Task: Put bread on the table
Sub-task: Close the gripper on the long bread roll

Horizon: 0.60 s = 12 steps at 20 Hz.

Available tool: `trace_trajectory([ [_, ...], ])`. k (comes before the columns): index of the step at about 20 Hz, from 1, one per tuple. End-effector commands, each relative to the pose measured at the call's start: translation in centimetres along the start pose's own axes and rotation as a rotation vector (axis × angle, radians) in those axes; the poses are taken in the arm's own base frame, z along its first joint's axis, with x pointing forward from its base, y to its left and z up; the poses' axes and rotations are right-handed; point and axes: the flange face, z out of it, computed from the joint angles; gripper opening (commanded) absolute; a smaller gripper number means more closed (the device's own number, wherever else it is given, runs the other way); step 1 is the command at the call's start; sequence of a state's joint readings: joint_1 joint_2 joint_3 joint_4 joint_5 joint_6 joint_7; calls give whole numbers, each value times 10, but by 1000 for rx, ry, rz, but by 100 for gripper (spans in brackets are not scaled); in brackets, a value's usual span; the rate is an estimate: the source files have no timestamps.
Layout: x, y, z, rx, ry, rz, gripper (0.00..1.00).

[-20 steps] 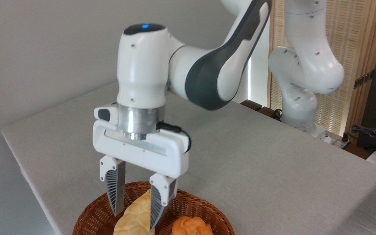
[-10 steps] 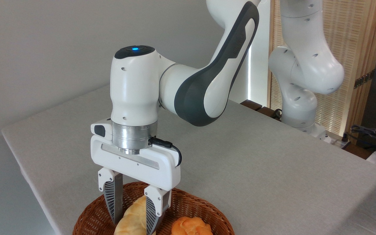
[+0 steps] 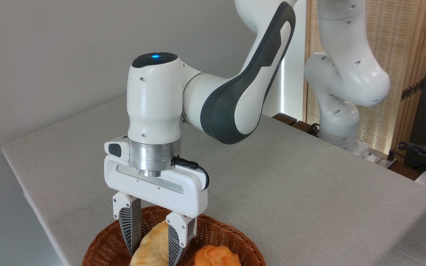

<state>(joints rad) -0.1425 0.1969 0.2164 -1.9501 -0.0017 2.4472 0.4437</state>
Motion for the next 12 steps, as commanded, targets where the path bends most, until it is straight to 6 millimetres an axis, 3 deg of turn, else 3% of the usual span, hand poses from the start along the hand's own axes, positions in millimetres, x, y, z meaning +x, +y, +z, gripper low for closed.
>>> trace_trajectory([
  [1,3,-2,0,12,14,-14,100],
  [5,2,-4,0,10,14,-20,100],
  [7,2,-4,0,10,15,-18,72],
  [8,3,-3,0,10,16,-17,47],
  [12,3,-3,0,9,15,-17,45],
])
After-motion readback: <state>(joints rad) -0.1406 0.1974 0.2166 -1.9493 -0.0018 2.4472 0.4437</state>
